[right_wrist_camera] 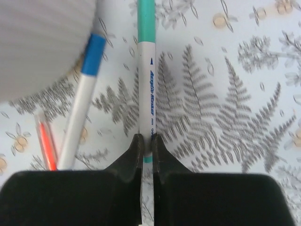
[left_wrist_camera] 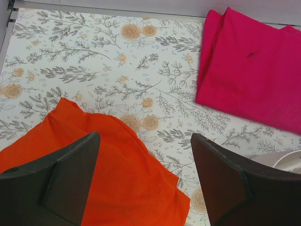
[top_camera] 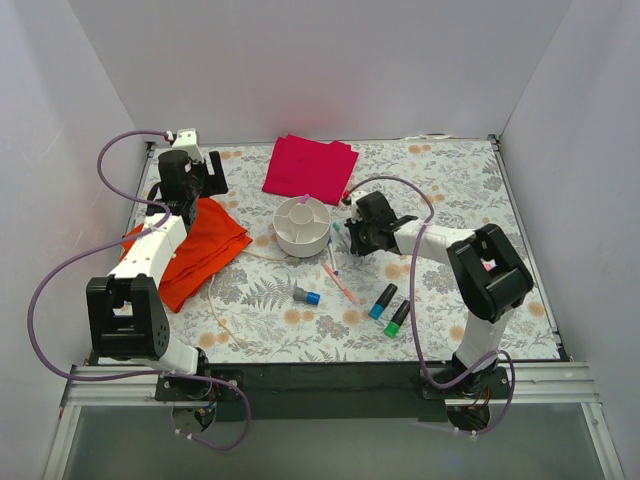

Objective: Sort the stationery into containers
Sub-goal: Move the pen to the center of the board, then pick up the pen from the center of the board.

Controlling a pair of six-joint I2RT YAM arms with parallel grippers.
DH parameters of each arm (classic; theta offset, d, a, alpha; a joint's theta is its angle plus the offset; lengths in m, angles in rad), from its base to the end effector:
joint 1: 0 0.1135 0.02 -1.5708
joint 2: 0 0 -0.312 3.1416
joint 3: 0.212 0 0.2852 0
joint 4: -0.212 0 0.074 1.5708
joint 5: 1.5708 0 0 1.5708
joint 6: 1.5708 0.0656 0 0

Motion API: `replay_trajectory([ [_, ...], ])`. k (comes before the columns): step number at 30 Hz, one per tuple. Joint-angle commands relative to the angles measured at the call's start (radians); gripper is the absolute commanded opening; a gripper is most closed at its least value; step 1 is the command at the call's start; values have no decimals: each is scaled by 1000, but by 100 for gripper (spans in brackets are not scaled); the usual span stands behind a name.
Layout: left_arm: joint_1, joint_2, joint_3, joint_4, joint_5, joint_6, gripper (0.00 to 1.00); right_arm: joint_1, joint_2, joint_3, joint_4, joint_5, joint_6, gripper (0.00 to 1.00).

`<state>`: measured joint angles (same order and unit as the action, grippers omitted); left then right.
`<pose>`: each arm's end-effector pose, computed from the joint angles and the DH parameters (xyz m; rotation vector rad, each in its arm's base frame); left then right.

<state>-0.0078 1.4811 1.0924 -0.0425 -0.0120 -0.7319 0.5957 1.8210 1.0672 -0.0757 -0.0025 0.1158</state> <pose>0.3996 -0.0023 0.3158 -0.7270 1.8975 -0.4592 0.3607 0.2447 0.1657 -0.5779 2.3573 0.3313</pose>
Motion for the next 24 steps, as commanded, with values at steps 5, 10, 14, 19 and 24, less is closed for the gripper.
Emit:
replay_trajectory([
  [5, 6, -22, -11, 33, 10, 5, 78, -28, -173, -134, -160, -34, -111, 23],
  [10, 6, -22, -9, 36, 46, 3, 78, -46, -186, -93, -159, -45, -174, 48],
  [14, 6, -34, -23, 36, 53, 3, 78, -53, -132, -15, -138, -90, -214, 50],
  [19, 6, -56, -43, 23, 57, 8, 78, -60, -34, 85, -118, -100, -209, 43],
  [24, 6, -70, -55, 16, 58, 11, 78, -62, 35, 154, -111, -106, -200, 39],
])
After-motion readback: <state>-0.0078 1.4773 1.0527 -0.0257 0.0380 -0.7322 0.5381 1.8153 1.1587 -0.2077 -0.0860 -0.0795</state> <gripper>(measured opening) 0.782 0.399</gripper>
